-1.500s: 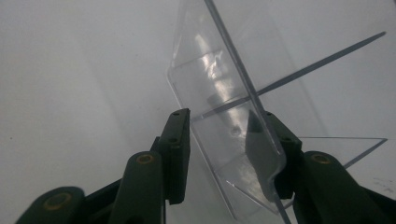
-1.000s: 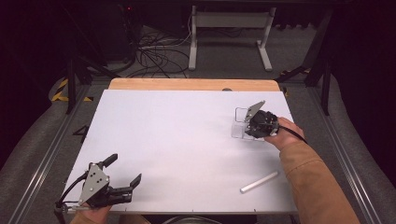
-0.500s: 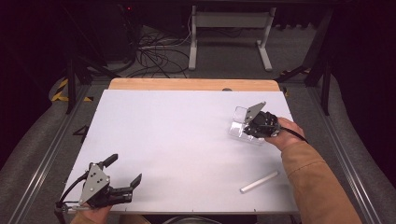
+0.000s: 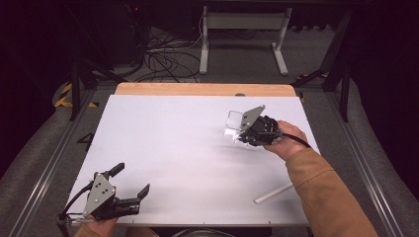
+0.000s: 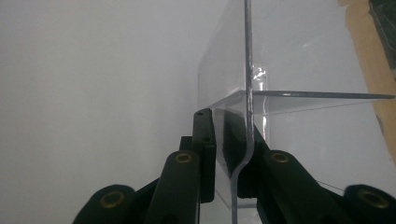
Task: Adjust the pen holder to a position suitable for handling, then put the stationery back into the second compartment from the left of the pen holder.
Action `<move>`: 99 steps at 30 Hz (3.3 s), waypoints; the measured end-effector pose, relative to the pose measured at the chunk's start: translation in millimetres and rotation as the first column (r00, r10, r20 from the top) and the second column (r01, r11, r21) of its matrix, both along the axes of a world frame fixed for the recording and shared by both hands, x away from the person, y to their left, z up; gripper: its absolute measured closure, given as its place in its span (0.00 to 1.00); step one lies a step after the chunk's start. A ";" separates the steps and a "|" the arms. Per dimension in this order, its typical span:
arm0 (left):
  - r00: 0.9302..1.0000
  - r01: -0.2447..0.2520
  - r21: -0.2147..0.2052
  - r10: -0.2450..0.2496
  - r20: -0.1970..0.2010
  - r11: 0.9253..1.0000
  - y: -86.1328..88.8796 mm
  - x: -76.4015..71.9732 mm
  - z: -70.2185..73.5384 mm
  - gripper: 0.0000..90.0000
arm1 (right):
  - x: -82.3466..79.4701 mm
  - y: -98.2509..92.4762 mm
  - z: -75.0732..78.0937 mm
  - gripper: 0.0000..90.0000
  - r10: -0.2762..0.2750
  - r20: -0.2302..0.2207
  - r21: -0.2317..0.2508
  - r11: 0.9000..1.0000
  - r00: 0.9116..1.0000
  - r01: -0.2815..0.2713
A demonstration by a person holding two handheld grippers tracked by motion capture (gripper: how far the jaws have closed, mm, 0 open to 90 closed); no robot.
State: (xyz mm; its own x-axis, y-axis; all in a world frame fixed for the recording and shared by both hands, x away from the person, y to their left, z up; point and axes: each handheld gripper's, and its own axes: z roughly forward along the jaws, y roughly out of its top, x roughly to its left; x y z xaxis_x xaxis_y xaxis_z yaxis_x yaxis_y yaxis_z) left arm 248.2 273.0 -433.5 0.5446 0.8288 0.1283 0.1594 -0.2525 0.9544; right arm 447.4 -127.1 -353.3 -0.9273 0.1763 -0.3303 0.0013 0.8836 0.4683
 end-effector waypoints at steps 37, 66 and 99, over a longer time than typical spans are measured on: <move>1.000 0.005 -0.007 -0.005 -0.006 1.000 0.1 1.1 -0.5 0.05 | -10.1 96.4 -34.6 0.91 0.129 -0.132 -0.070 0.988 0.983 -0.139; 1.000 0.009 0.000 -0.009 -0.007 1.000 -0.6 1.6 -0.8 0.05 | -11.5 105.3 -39.1 0.87 0.145 -0.127 -0.077 0.985 0.981 -0.156; 1.000 0.014 -0.011 -0.014 -0.016 1.000 -3.3 9.9 -0.2 0.05 | -26.9 25.9 24.1 0.18 0.010 -0.050 0.378 0.926 0.999 0.010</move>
State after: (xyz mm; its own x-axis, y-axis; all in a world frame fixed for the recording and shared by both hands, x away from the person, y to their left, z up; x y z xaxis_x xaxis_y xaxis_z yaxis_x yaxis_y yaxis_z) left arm 258.1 269.8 -433.7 0.5584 0.8222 0.1106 0.1716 -0.2449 0.9542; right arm 420.4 -101.2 -329.1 -0.9408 0.2791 -0.1923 0.0334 0.6408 0.7670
